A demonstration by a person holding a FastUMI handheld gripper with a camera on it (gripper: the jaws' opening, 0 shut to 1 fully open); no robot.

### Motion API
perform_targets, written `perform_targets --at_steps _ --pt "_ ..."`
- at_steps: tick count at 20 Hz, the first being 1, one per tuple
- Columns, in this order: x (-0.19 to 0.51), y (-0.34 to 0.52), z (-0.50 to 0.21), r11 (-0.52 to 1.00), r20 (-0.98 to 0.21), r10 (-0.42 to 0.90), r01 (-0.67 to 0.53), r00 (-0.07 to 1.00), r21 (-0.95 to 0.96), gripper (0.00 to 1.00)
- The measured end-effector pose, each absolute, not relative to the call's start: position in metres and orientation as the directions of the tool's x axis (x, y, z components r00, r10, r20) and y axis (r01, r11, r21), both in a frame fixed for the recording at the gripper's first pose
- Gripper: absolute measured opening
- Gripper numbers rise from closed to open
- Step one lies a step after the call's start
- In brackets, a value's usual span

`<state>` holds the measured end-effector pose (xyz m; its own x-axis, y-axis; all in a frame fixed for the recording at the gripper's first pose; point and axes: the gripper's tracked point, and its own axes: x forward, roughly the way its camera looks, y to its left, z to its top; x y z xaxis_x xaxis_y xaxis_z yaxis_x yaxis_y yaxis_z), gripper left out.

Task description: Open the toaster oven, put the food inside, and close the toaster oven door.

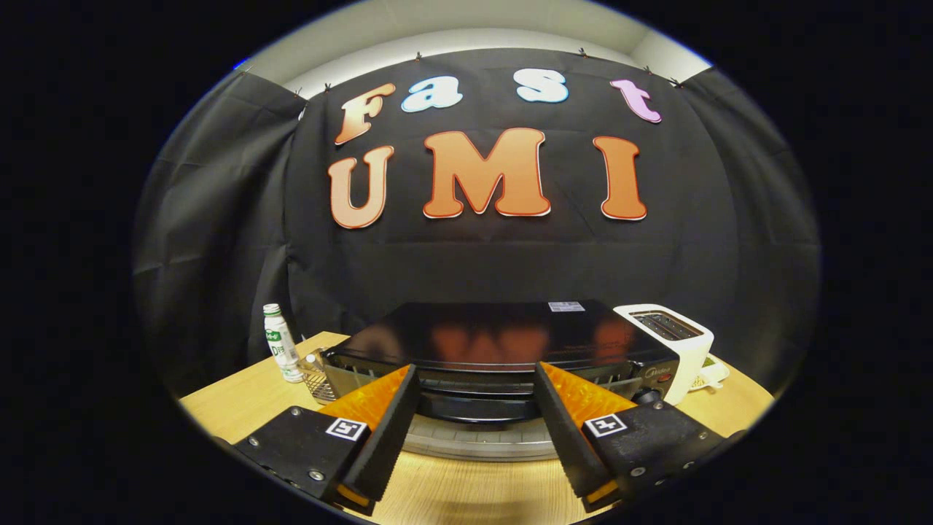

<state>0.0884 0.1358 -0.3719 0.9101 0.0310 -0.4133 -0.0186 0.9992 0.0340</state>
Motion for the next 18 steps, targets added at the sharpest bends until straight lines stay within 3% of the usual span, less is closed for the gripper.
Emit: perform_targets --at_steps 3,11,18 --pt "0.058 0.141 -0.375 0.998 -0.428 0.065 -0.064 0.901 0.017 0.89" --pt "0.000 0.150 -0.404 0.989 -0.505 0.131 -0.145 0.853 0.013 0.89" --pt "-0.044 0.155 -0.456 0.958 -0.650 0.249 -0.085 0.718 0.272 0.89"
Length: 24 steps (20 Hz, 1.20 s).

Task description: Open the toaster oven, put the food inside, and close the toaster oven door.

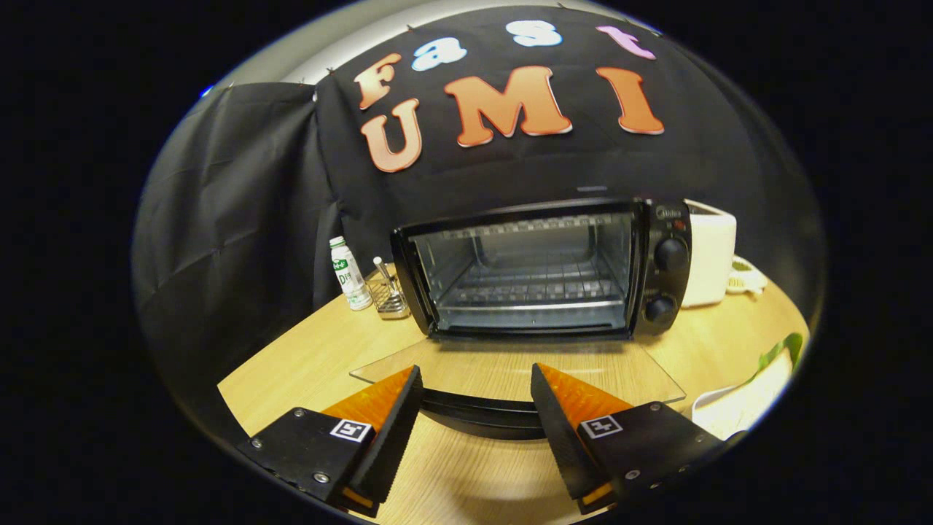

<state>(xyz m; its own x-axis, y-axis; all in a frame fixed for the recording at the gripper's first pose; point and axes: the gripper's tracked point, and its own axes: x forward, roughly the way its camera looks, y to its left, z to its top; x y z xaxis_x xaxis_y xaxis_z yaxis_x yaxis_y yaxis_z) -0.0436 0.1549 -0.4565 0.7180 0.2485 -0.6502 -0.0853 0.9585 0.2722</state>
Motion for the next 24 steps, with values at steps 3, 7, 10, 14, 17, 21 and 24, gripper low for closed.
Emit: perform_targets --at_steps 3,7,10,14,17,21,24 --pt "-0.048 0.151 -0.464 0.953 -0.662 0.252 -0.061 0.706 0.298 0.86" --pt "-0.055 0.147 -0.486 0.948 -0.694 0.255 -0.034 0.673 0.315 0.85" --pt "-0.052 0.143 -0.478 0.944 -0.678 0.253 -0.024 0.690 0.329 0.85" --pt "-0.062 0.134 -0.462 0.945 -0.693 0.287 -0.079 0.662 0.316 0.86" --pt "-0.068 0.108 -0.425 0.945 -0.665 0.293 -0.101 0.687 0.312 0.92" --pt "-0.075 0.064 -0.377 0.943 -0.648 0.286 -0.088 0.706 0.320 0.94" --pt "-0.086 0.030 -0.351 0.957 -0.646 0.253 -0.087 0.720 0.277 0.95"
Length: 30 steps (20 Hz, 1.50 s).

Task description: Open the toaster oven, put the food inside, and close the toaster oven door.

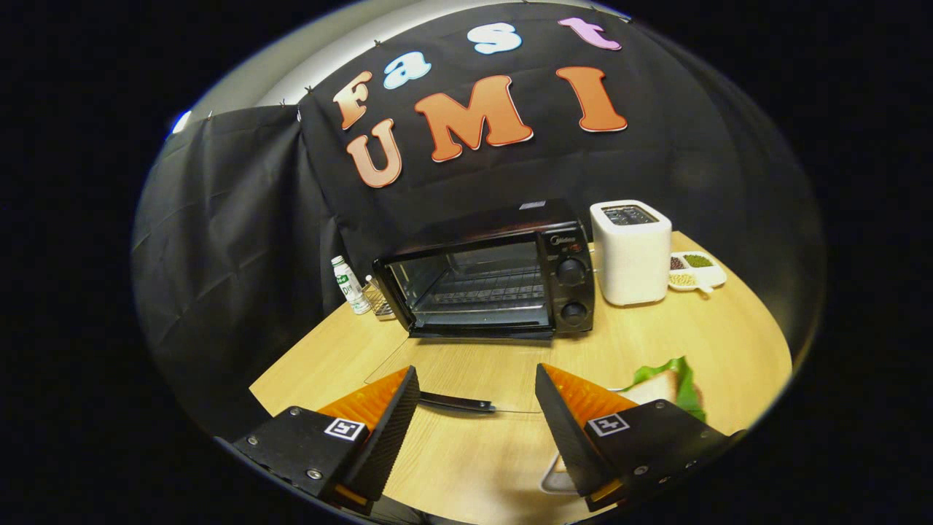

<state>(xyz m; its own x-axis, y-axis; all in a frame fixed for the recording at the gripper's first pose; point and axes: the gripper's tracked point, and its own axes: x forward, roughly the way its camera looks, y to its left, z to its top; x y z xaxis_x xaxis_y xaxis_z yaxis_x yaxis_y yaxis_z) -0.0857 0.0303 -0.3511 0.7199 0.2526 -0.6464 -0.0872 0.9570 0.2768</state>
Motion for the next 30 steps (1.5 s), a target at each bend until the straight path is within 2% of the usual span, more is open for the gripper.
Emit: perform_targets --at_steps 6,10,15,20,22,23,24,26,27,30 --pt "-0.092 -0.061 -0.329 0.982 -0.652 0.072 0.062 0.755 0.180 0.95" --pt "-0.102 -0.103 -0.359 0.969 -0.716 0.018 0.165 0.698 0.185 0.95" --pt "-0.109 -0.095 -0.403 0.908 -0.807 0.182 0.218 0.561 0.357 0.94" --pt "-0.109 -0.088 -0.431 0.888 -0.850 0.289 0.209 0.440 0.410 0.93" --pt "-0.110 -0.083 -0.436 0.875 -0.858 0.323 0.219 0.399 0.432 0.90" --pt "-0.113 -0.079 -0.440 0.868 -0.866 0.349 0.225 0.359 0.443 0.81" --pt "-0.118 -0.076 -0.443 0.861 -0.873 0.375 0.233 0.313 0.453 0.77" --pt "-0.123 -0.075 -0.447 0.868 -0.886 0.392 0.220 0.248 0.446 0.75" --pt "-0.123 -0.078 -0.447 0.875 -0.892 0.387 0.211 0.232 0.435 0.68" --pt "-0.119 -0.080 -0.438 0.879 -0.890 0.398 0.186 0.222 0.440 0.55"
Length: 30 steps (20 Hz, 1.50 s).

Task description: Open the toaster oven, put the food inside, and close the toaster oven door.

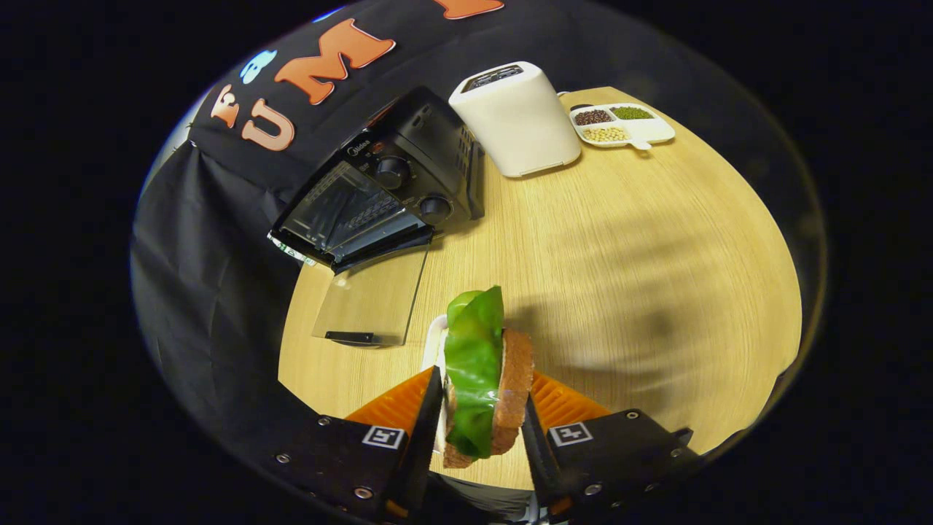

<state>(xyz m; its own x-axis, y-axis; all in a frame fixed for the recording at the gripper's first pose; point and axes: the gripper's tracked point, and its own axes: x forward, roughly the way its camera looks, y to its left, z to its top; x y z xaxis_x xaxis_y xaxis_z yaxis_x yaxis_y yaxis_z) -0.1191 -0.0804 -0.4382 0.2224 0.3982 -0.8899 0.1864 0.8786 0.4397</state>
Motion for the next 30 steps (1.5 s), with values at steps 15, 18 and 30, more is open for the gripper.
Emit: perform_targets --at_steps 15,18,30 --pt "-0.062 -0.033 -0.360 0.904 -0.825 0.342 0.085 0.450 0.420 0.38" --pt "-0.044 -0.001 -0.355 0.890 -0.798 0.361 0.079 0.483 0.450 0.39" --pt "0.034 0.093 -0.389 0.733 -0.665 0.396 0.218 0.633 0.644 0.34"
